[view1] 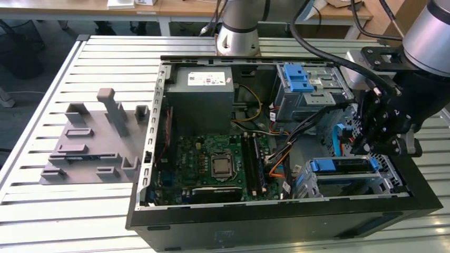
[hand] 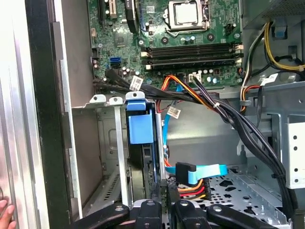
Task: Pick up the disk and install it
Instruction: 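Insert the first disk wire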
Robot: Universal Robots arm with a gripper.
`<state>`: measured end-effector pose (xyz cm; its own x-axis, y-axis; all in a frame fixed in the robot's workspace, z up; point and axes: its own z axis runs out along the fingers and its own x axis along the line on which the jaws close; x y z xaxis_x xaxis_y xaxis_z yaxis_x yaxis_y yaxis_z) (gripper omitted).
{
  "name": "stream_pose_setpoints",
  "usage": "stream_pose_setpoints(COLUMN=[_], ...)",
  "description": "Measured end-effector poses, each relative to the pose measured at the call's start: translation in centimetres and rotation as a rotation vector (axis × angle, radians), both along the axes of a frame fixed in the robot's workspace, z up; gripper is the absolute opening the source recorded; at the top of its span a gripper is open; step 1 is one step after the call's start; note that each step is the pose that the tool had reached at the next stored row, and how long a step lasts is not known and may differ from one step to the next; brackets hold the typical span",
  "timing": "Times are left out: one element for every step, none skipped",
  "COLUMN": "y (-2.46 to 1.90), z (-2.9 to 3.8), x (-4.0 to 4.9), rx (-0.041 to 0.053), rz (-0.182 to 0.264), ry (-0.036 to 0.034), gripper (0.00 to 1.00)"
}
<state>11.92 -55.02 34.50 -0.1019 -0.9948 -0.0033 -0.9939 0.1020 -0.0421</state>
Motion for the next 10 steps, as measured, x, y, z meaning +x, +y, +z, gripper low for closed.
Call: stream_pose_setpoints(y=[0.0, 0.0, -0.01, -0.01, -0.02, -0.07, -0.16, -0.26, -0.33, -0.35], z=[-0.01, -0.03, -0.07, -0.11, -0.15, -0.2, -0.26, -0.34, -0.41, -0.48], x=[0.0, 0.01, 0.04, 0.06, 0.06, 0.06, 0.06, 0.06, 0.07, 0.07], rx=[-0.0001, -0.0002, 0.0001, 0.0001, 0.0001, -0.0003, -0.0002, 0.0, -0.0004, -0.0023], rz=[0.0, 0.0, 0.0, 0.0, 0.0, 0.0, 0.0, 0.0, 0.002, 0.005], ry=[0.0007, 0.0042, 0.0109, 0.0164, 0.0193, 0.0206, 0.0207, 0.0207, 0.0208, 0.0208], gripper=[0.18, 0.18, 0.18, 0.18, 0.18, 0.18, 0.18, 0.18, 0.18, 0.18])
